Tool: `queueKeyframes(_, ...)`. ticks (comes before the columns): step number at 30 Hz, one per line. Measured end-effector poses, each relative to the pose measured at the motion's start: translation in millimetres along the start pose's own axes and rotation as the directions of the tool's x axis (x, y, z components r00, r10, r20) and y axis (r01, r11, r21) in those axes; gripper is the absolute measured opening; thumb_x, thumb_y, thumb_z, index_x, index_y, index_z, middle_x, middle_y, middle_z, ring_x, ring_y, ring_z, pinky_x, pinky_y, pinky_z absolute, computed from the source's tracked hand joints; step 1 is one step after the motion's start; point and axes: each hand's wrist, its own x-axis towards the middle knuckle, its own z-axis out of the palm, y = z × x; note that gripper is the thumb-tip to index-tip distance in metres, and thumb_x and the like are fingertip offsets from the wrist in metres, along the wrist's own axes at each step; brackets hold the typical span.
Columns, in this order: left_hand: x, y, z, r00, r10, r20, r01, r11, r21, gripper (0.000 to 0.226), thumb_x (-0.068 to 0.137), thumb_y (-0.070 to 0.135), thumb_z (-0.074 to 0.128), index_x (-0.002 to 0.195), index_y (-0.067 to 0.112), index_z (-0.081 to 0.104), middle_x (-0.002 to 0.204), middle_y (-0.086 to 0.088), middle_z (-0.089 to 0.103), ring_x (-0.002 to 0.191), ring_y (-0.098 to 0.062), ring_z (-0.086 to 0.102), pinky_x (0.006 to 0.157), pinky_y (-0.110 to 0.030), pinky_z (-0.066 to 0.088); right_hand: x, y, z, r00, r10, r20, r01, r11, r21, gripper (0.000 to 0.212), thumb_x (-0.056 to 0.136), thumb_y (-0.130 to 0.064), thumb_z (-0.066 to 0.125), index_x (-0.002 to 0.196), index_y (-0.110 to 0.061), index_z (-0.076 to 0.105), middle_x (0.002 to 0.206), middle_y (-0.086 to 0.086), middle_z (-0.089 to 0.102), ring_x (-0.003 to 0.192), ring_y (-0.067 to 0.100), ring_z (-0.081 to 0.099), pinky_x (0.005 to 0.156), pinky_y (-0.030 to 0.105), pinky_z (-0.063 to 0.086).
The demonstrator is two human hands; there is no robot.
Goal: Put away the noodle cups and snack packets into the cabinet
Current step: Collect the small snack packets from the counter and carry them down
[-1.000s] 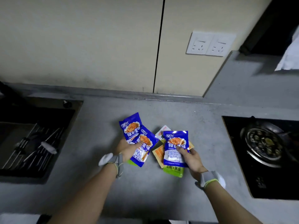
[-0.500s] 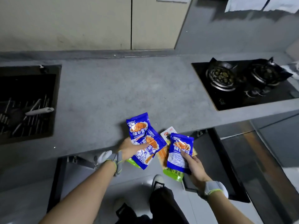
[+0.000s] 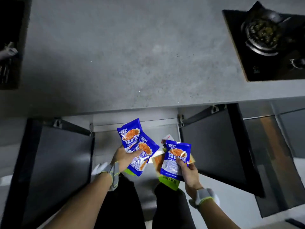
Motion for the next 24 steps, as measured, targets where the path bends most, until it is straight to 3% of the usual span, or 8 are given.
queueKeyframes(3, 37.1, -31.5, 17.7, 0.993, 0.006, -0.119, -0.014, 0.997, -0.07, 0.042, 0.073, 0.023, 0.084, 0.111, 0.012, 0.071, 0.105, -0.004, 0.074, 0.091, -0.017, 0.07, 0.083, -0.028, 0.052, 46.2, 23.0, 0.2, 1.0, 0.011, -0.003, -0.011, 0.997, -0.076, 0.042, 0.067, -0.03, 0.085, 0.103, -0.015, 0.067, 0.095, 0.004, 0.078, 0.079, 0.022, 0.076, 0.063, 0.032, 0.059)
queueKeyframes(7, 118.3, -77.3, 41.0, 0.984, -0.007, -0.176, -0.014, 0.993, -0.118, 0.045, 0.074, 0.027, 0.083, 0.114, 0.01, 0.07, 0.11, -0.007, 0.074, 0.097, -0.02, 0.07, 0.091, -0.034, 0.054, 139.0, 57.5, 15.6, 0.999, -0.02, 0.043, 0.027, 0.984, -0.173, 0.064, 0.063, -0.038, 0.086, 0.118, -0.013, 0.063, 0.107, 0.007, 0.074, 0.092, 0.027, 0.073, 0.08, 0.043, 0.06)
queueKeyframes(12, 225.8, -150.0, 61.9, 0.975, 0.016, -0.223, -0.022, 0.999, -0.025, 0.048, 0.07, 0.042, 0.083, 0.11, 0.017, 0.071, 0.1, 0.003, 0.075, 0.093, -0.017, 0.071, 0.076, -0.023, 0.052, 256.7, 105.7, 52.8, 0.995, -0.055, 0.08, 0.07, 0.976, -0.207, 0.051, 0.068, -0.034, 0.084, 0.112, -0.016, 0.066, 0.108, 0.011, 0.074, 0.094, 0.03, 0.072, 0.088, 0.05, 0.057)
queueKeyframes(17, 344.7, -193.0, 71.7, 0.953, 0.002, -0.303, -0.001, 1.0, 0.003, 0.043, 0.064, 0.052, 0.083, 0.093, 0.027, 0.064, 0.081, 0.013, 0.065, 0.064, -0.004, 0.059, 0.055, -0.015, 0.04, 363.4, 146.3, 107.0, 0.98, -0.107, 0.169, 0.134, 0.978, -0.158, 0.048, 0.078, -0.023, 0.078, 0.12, -0.008, 0.059, 0.109, 0.015, 0.072, 0.089, 0.029, 0.072, 0.071, 0.038, 0.06)
queueKeyframes(21, 406.2, -211.9, 80.6, 0.939, 0.102, -0.329, -0.124, 0.991, -0.046, 0.038, 0.065, 0.046, 0.085, 0.091, 0.03, 0.062, 0.087, 0.013, 0.068, 0.08, -0.014, 0.066, 0.071, -0.022, 0.05, 412.6, 171.9, 136.5, 0.971, -0.164, 0.172, 0.179, 0.981, -0.076, 0.044, 0.08, -0.016, 0.076, 0.118, -0.006, 0.056, 0.107, 0.016, 0.07, 0.083, 0.028, 0.07, 0.067, 0.034, 0.057)
queueKeyframes(24, 431.1, -218.6, 87.1, 0.926, 0.124, -0.357, -0.163, 0.983, -0.083, 0.038, 0.065, 0.046, 0.085, 0.087, 0.03, 0.059, 0.091, 0.01, 0.067, 0.08, -0.015, 0.065, 0.072, -0.023, 0.047, 436.4, 182.4, 146.4, 0.961, -0.192, 0.196, 0.205, 0.978, -0.043, 0.044, 0.079, -0.018, 0.077, 0.117, -0.008, 0.056, 0.107, 0.015, 0.07, 0.085, 0.029, 0.07, 0.067, 0.036, 0.058)
